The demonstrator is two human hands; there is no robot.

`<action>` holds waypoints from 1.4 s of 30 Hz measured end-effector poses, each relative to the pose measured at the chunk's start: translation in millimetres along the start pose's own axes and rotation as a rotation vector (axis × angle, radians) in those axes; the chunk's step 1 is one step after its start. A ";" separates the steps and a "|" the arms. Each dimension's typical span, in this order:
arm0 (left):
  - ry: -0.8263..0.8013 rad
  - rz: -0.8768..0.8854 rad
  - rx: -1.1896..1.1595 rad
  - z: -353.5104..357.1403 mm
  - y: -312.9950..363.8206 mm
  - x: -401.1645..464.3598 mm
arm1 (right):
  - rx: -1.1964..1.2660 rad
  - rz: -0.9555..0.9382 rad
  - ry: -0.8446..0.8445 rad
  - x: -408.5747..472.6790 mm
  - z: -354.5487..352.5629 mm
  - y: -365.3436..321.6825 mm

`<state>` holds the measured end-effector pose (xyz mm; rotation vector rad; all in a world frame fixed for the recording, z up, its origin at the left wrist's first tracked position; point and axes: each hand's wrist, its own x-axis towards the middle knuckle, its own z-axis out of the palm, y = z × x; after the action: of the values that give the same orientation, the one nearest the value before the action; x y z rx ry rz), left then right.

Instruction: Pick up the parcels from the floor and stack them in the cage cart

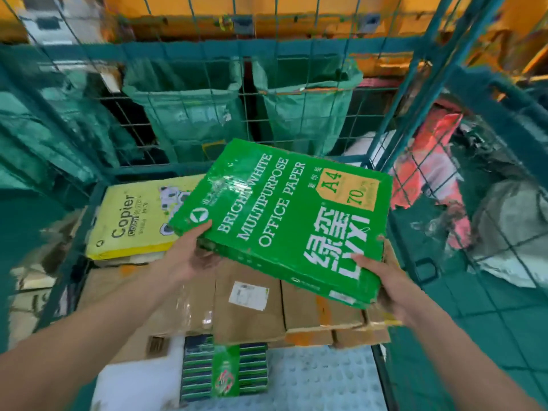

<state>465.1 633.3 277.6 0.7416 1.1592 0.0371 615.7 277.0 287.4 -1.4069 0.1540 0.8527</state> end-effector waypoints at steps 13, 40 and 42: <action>0.092 -0.100 -0.020 46.2 -71.2 126.0 | 0.008 0.267 0.148 135.7 -79.5 44.9; 0.279 -0.022 0.092 14.9 -51.6 301.7 | -0.372 0.129 0.206 343.7 5.1 107.0; 0.253 -0.001 0.058 15.1 -56.7 299.8 | -0.435 0.105 0.180 342.1 -1.6 112.1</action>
<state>586.5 699.9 5.3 0.8036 1.4058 0.0995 789.3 414.1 3.4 -1.8982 0.1885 0.8787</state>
